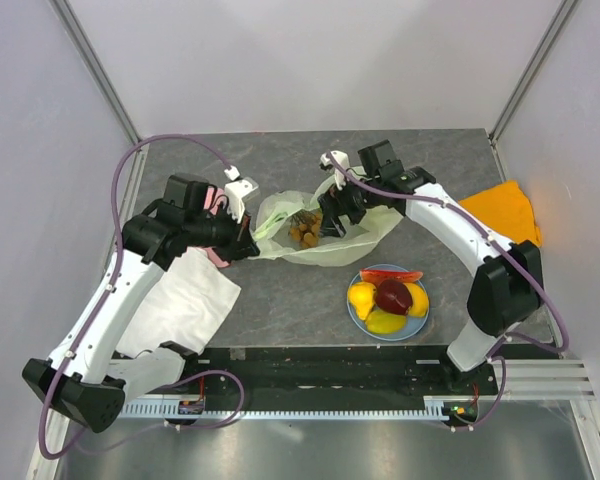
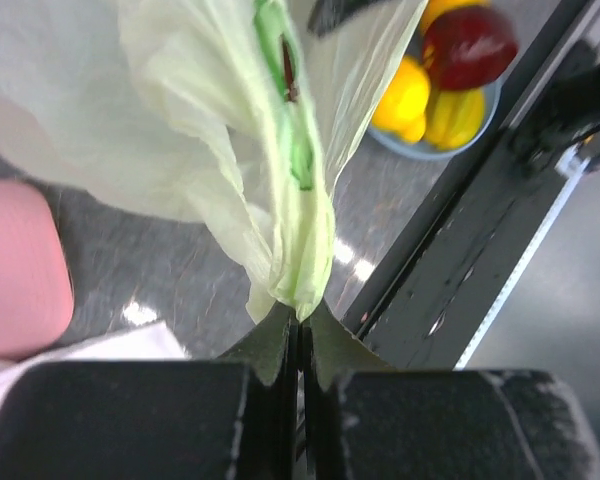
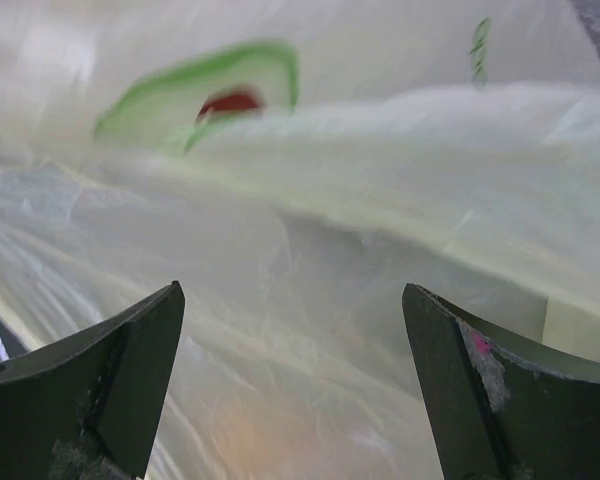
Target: Take the fake fruits out of the plastic bag
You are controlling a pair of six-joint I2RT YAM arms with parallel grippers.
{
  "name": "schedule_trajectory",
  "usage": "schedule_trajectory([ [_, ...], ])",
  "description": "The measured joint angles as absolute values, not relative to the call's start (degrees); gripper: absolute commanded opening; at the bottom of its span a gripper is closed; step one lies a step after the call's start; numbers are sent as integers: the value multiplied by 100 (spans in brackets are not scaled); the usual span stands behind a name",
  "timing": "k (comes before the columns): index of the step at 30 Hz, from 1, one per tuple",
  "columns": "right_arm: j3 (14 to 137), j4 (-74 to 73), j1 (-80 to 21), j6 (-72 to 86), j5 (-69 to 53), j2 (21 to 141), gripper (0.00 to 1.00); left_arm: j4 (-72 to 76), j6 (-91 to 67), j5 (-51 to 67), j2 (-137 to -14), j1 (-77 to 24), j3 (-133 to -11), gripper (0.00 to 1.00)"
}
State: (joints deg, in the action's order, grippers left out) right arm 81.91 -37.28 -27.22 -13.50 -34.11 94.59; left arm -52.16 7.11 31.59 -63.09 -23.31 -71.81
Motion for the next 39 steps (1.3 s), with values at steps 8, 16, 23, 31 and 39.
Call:
schedule_trajectory([
  [8, 9002, -3308, -2742, -519, -2536, 10591, 98, -5430, 1122, 2877, -6265, -2270, -6637, 2],
  [16, 9395, -3170, -2740, -99, -1310, 11360, 98, -5325, 1179, 3041, -6388, -2261, -6573, 1],
  [23, 9819, -2847, -2742, 403, -552, 11985, 98, -5135, 1199, 3439, -6731, -2261, -6578, 2],
  [31, 11004, -2655, -2888, 718, 342, 13222, 98, -4864, 1194, 3809, -7002, -2265, -6593, 2],
  [39, 11334, -2460, -3017, 528, 589, 13679, 61, -4788, 1188, 3962, -6991, -2298, -6593, 2],
])
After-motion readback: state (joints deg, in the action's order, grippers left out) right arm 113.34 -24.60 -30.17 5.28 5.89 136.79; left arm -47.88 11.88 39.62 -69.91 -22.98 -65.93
